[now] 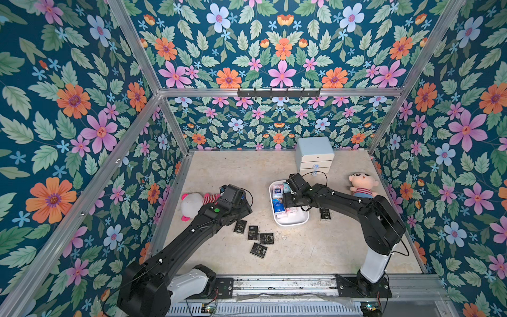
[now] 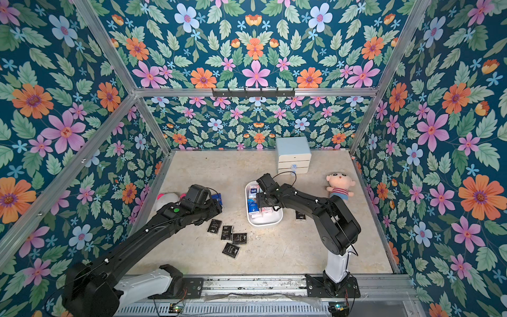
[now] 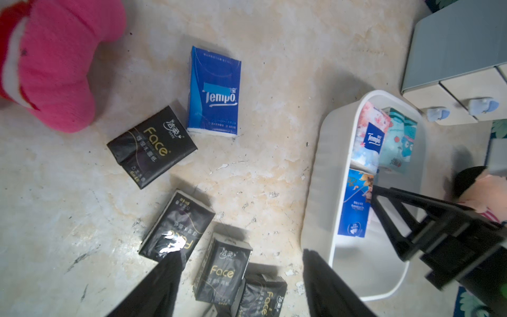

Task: Put the pocket tissues into the storage box
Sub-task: Place the pocket tissues in the storage box, then pick up the pocket tissues from the center of the board.

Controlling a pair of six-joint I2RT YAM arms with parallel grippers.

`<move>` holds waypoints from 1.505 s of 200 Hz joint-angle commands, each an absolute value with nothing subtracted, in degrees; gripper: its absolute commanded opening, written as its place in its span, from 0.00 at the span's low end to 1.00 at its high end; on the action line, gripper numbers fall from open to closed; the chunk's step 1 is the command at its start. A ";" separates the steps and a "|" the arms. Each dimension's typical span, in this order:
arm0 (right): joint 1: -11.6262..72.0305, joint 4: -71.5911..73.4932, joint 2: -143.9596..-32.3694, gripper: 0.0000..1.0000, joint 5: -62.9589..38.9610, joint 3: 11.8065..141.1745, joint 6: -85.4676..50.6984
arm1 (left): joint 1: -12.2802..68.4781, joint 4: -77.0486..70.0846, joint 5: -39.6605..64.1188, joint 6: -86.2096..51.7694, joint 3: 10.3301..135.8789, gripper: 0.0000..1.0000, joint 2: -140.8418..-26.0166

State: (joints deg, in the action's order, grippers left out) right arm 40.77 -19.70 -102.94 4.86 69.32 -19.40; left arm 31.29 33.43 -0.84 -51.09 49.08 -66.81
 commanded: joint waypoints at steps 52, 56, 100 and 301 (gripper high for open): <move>40.71 -23.02 -90.87 0.73 11.37 67.53 -22.51 | 31.13 30.76 -10.09 -40.11 57.81 0.75 -80.62; 40.66 -23.42 -90.60 0.73 11.68 67.80 -22.78 | 31.11 30.61 -10.05 -39.55 58.26 0.75 -81.58; 38.52 -23.38 -87.04 0.86 10.24 66.92 -23.97 | 28.23 28.92 -8.40 -35.76 61.70 0.76 -91.01; 29.09 -18.27 -83.57 0.91 3.41 58.76 -27.75 | 19.69 24.03 -0.88 -29.02 64.98 0.45 -104.33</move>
